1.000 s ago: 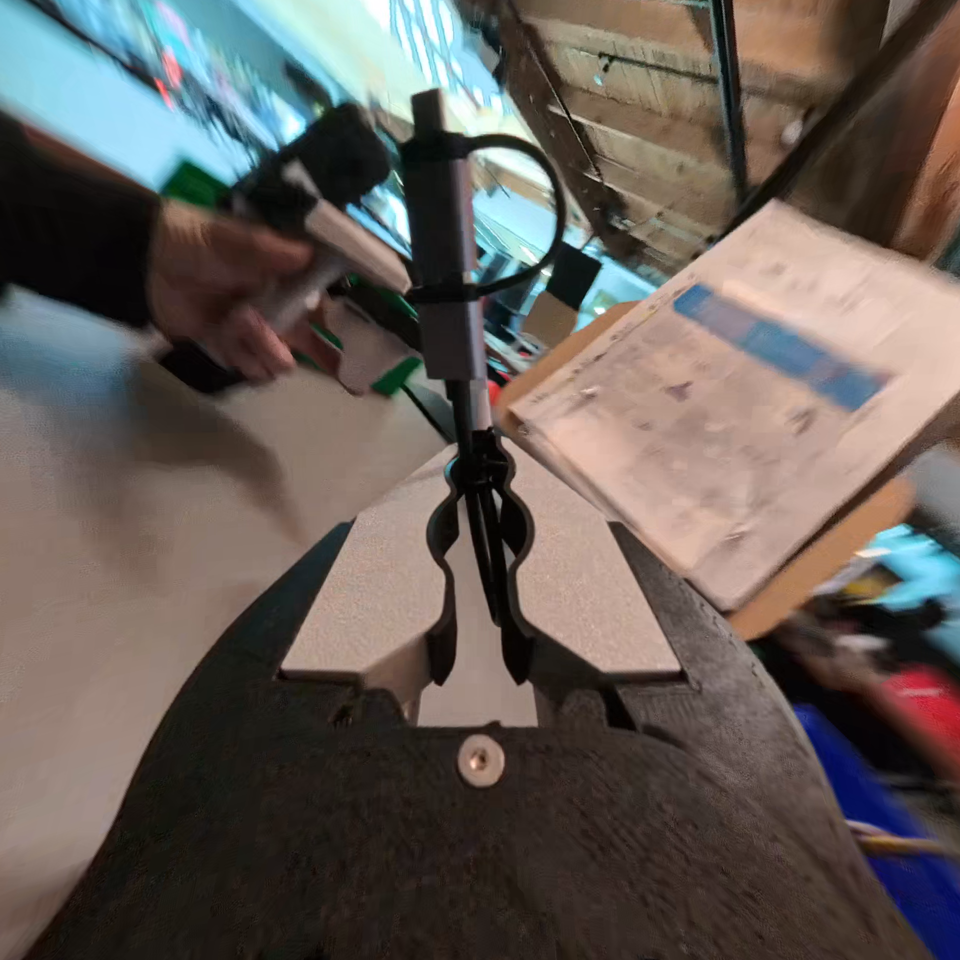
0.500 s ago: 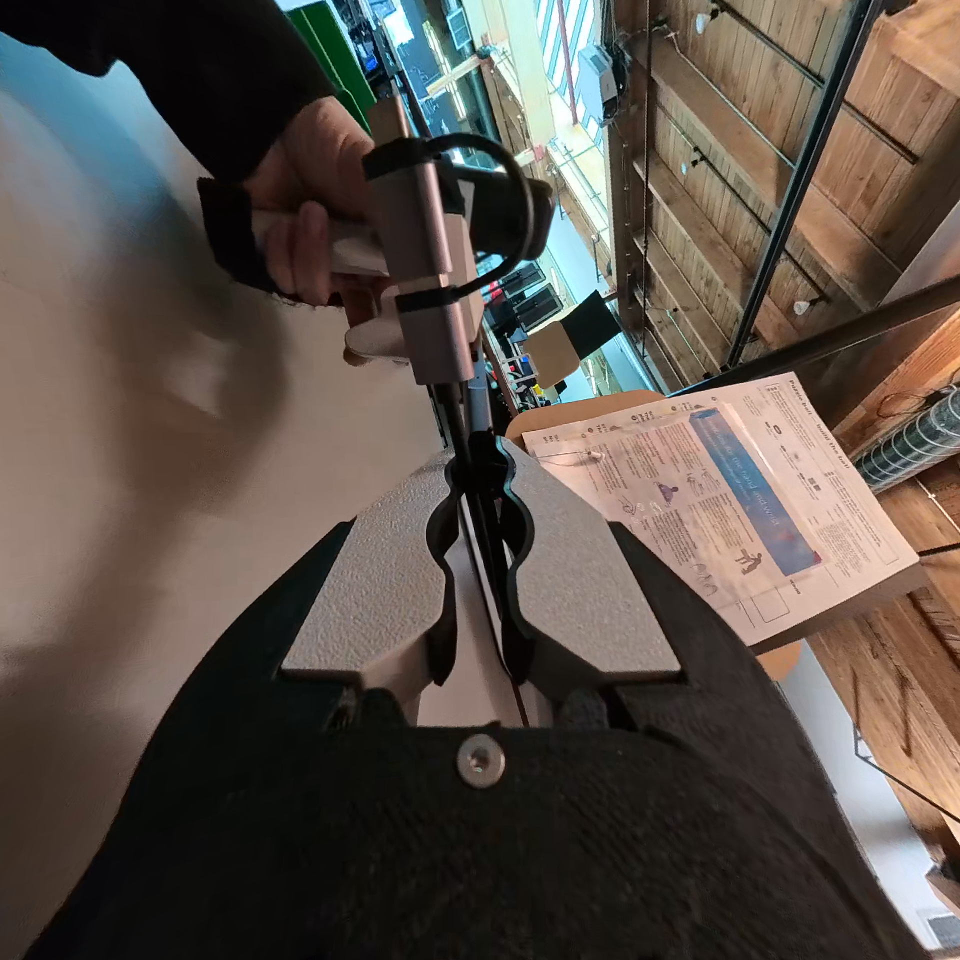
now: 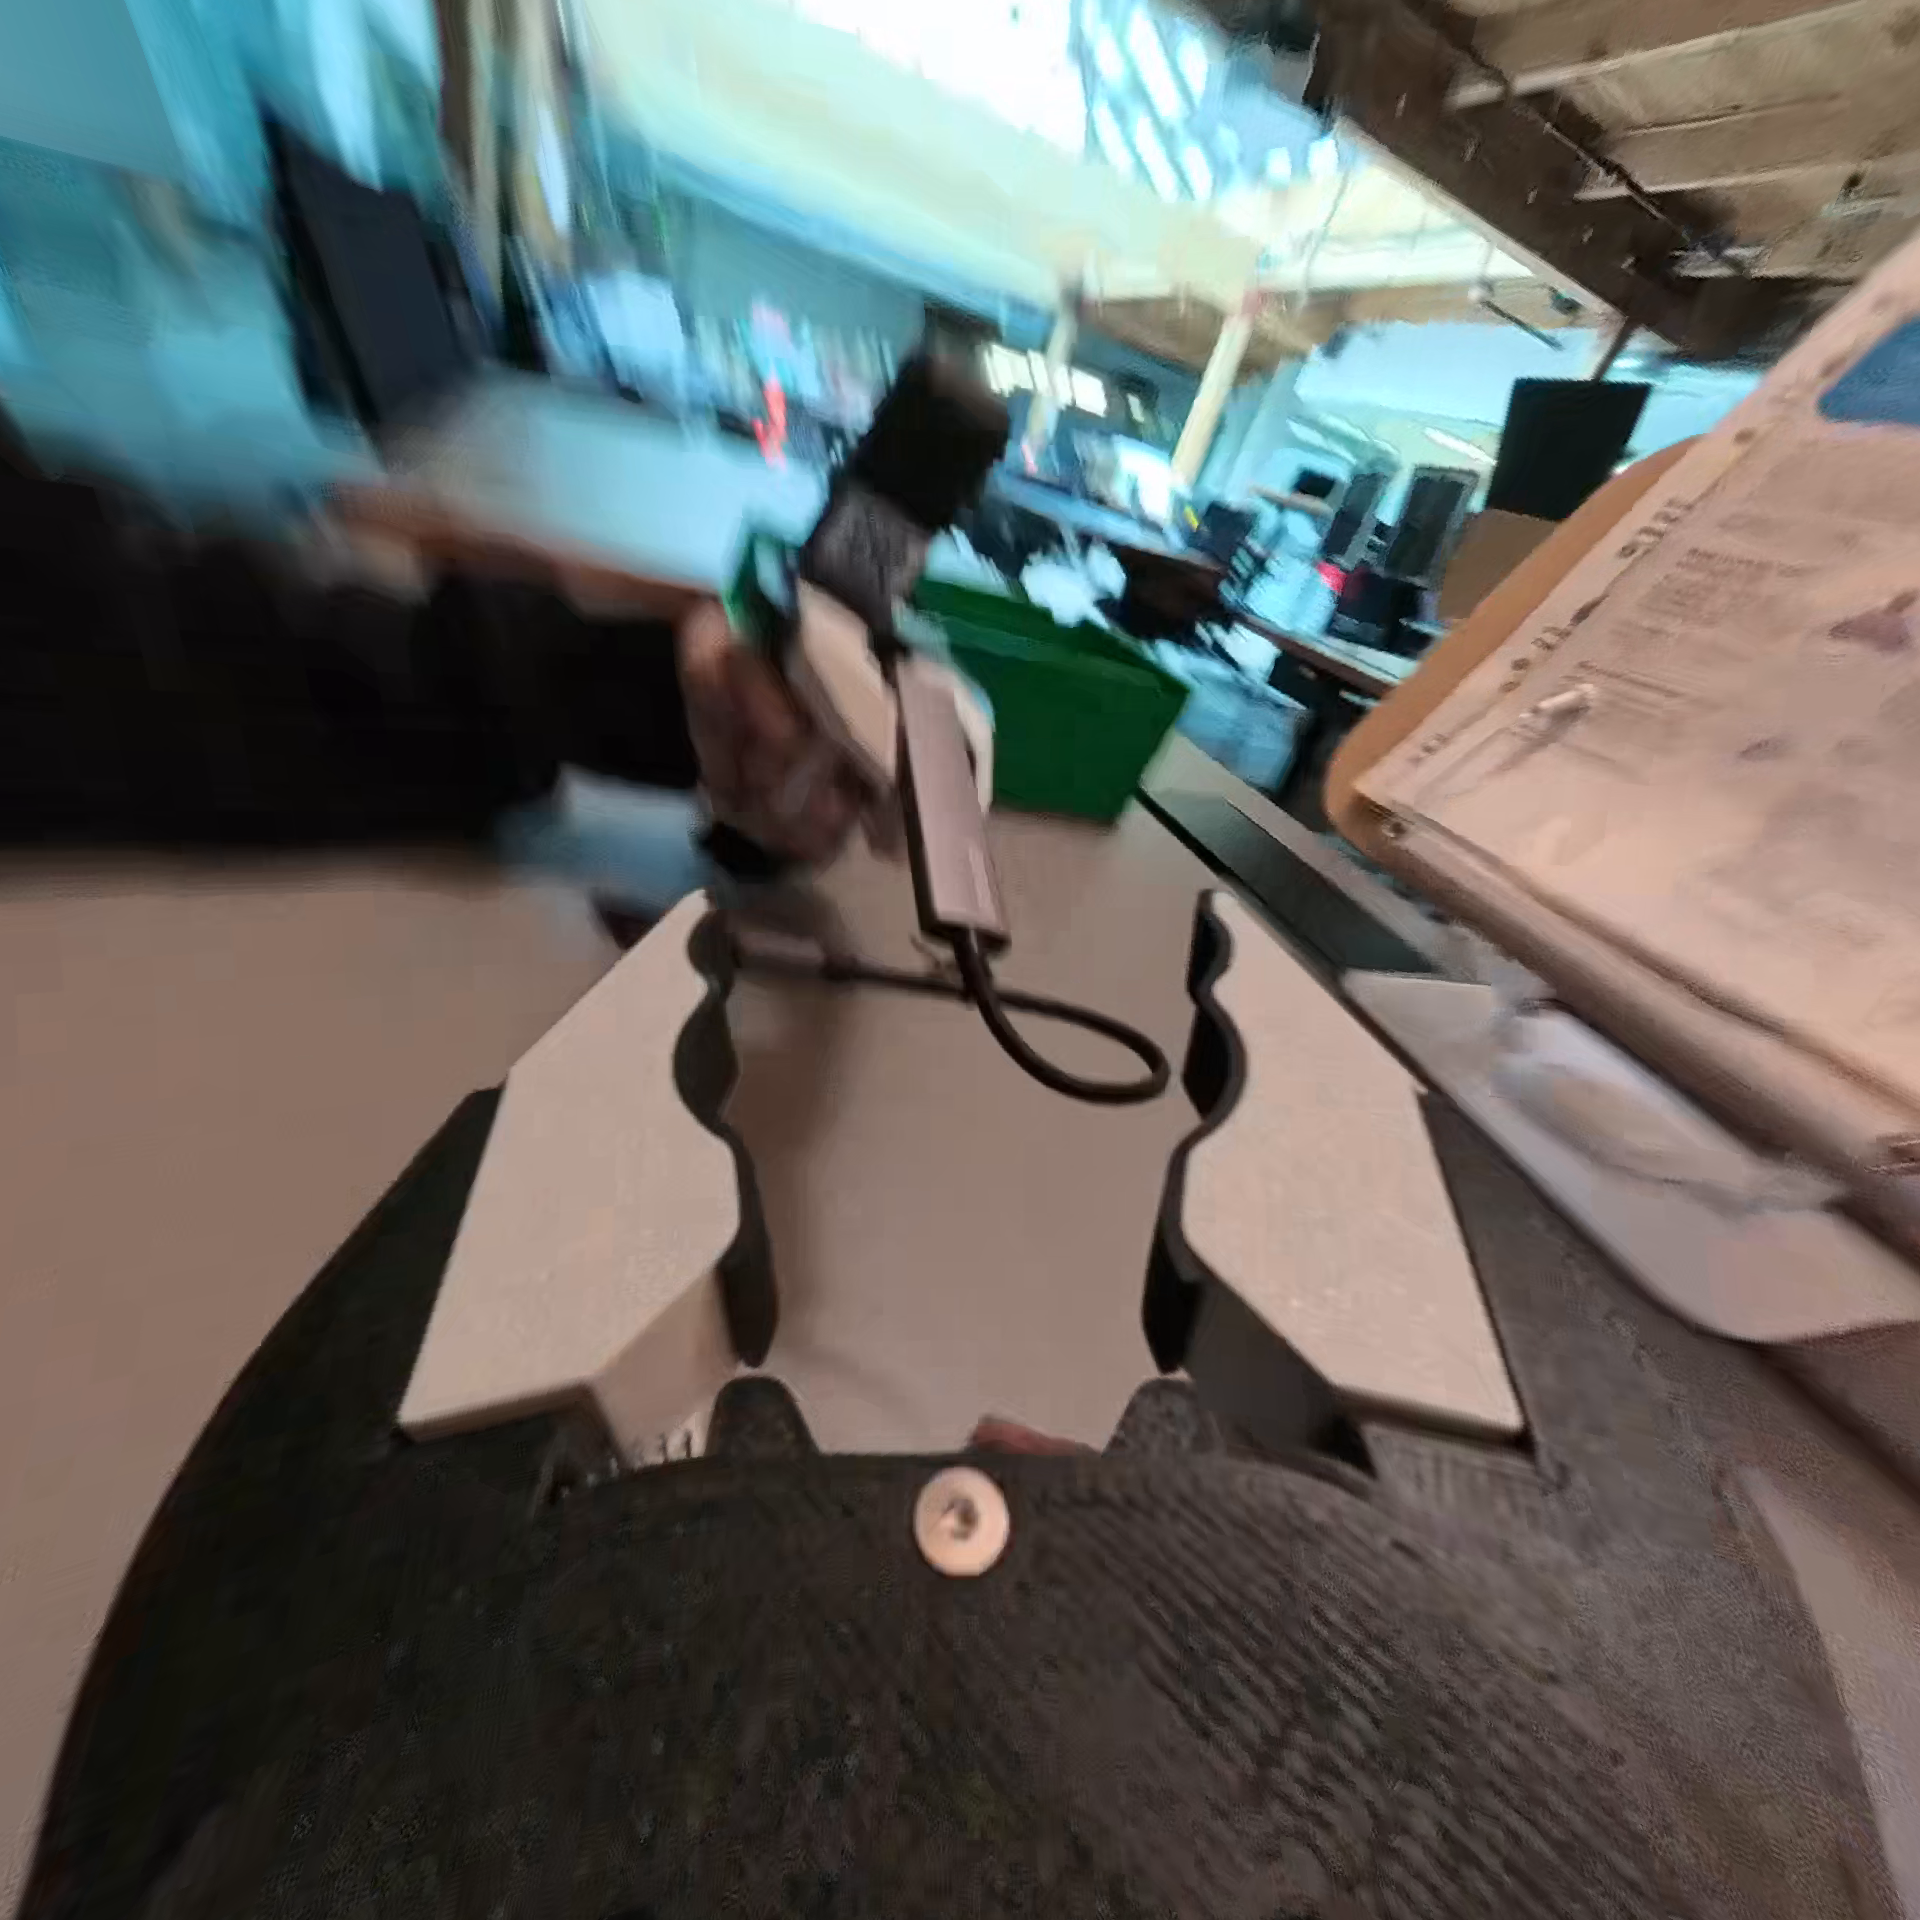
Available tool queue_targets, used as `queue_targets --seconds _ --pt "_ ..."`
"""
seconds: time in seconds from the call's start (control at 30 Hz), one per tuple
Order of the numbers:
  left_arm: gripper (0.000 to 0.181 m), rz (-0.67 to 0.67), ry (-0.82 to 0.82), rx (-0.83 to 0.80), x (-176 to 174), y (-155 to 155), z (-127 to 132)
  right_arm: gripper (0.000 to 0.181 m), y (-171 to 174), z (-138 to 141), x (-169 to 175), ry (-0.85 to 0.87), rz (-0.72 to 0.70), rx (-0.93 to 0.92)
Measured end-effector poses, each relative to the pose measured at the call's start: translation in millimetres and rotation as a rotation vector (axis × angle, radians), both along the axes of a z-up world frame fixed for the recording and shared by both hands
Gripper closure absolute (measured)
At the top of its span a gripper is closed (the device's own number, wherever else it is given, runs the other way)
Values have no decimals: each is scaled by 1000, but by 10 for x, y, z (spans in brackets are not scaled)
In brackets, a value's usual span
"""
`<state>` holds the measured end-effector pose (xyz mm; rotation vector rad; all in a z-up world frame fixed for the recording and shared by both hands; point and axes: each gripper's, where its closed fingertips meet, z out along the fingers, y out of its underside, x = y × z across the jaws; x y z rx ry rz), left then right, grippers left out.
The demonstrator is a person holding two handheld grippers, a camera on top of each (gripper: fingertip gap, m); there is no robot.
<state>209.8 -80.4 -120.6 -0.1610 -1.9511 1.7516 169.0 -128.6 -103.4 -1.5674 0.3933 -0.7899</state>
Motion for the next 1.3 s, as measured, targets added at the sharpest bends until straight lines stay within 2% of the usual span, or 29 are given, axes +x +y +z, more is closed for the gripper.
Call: queue_targets --seconds 0.03,0.07,0.13,0.3,0.43,0.5,0.53,0.6,0.63,0.77,0.83,0.93,1.1,1.2,1.3 --pt "161 11 -12 -9 14 -4 0 89 -55 165 -29 43 44 170" --pt "161 8 -24 -12 5 -7 -5 94 -154 292 0 73 45 313" --pt "161 -6 -57 -36 -54 -30 4 99 -235 360 58 82 24 429" --pt "161 -68 -148 -133 -272 -89 81 92 175 23 129 230 59 334" --pt "161 -75 -159 -190 -295 -69 142 116 193 -18 135 252 68 354" --pt "161 -69 -132 -208 -277 -68 171 119 197 -73 143 262 70 333" --pt "161 -71 -118 -220 -276 -65 189 118 202 -107 148 249 60 300" --pt "161 -77 -90 -239 -274 -47 228 100 173 -137 172 194 13 229" --pt "161 -80 -74 -259 -268 -27 271 99 143 -120 177 169 -5 214" --pt "161 -75 -11 -335 -241 18 418 93 158 -41 136 195 56 311" --pt "161 -72 9 -338 -251 -23 413 97 212 -31 122 218 90 354" --pt "161 -55 21 -327 -263 -110 376 104 350 -80 71 231 132 320" --pt "161 -66 62 -303 -292 -175 334 137 347 -25 95 148 86 322" --pt "161 -51 94 -310 -253 -188 339 137 243 10 157 98 7 317" --pt "161 -62 134 -342 -251 -182 359 148 186 74 157 76 -7 354"
